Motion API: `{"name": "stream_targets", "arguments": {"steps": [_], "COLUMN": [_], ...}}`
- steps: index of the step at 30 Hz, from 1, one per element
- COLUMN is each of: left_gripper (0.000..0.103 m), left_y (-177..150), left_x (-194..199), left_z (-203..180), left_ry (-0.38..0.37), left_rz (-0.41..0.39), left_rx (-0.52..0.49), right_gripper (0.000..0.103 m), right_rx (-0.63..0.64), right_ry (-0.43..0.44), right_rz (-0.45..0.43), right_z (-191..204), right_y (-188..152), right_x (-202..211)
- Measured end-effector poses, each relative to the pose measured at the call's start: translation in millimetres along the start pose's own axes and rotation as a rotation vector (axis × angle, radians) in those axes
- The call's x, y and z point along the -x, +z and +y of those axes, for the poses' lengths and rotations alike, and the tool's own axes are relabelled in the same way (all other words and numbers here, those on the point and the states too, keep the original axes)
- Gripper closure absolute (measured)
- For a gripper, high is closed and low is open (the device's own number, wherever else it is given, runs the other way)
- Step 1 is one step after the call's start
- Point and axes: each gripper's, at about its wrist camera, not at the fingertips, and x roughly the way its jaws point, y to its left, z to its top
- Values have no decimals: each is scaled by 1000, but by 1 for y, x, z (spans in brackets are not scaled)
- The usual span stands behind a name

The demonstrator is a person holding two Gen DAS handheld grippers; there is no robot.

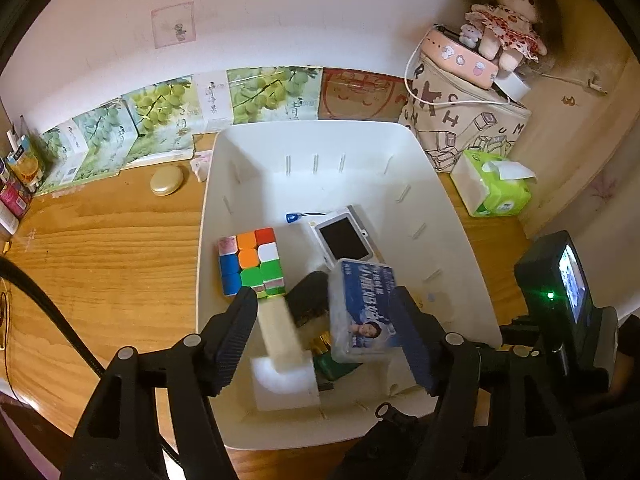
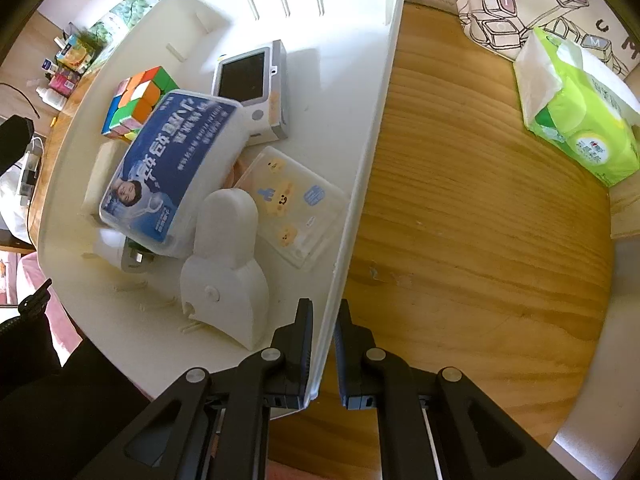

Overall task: Organize rigid objects
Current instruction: 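Carry the beige case into the tray and open the left gripper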

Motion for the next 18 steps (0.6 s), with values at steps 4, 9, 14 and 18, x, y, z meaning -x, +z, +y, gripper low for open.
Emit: {"name": "stream_targets", "arguments": {"steps": [4, 9, 14, 18], "left_gripper": [31, 31, 31, 31], "left_y": [3, 9, 19, 26], "left_x": [1, 3, 4, 2], "left_z": [10, 30, 55, 78], "left_ry": [9, 19, 33, 46], "left_rz": [1, 0, 0, 5], "left_rx": [-2, -7, -28, -47], "right_gripper": [94, 96, 99, 100], "right_rx": [-14, -42, -77, -137], "right_ry": [-13, -49, -100, -123], "right_rz": [2, 6, 8, 8], "right_z": [-3, 10, 26, 30], "right_y": [2, 4, 3, 2], "right_x": [-2, -11, -12, -10]}}
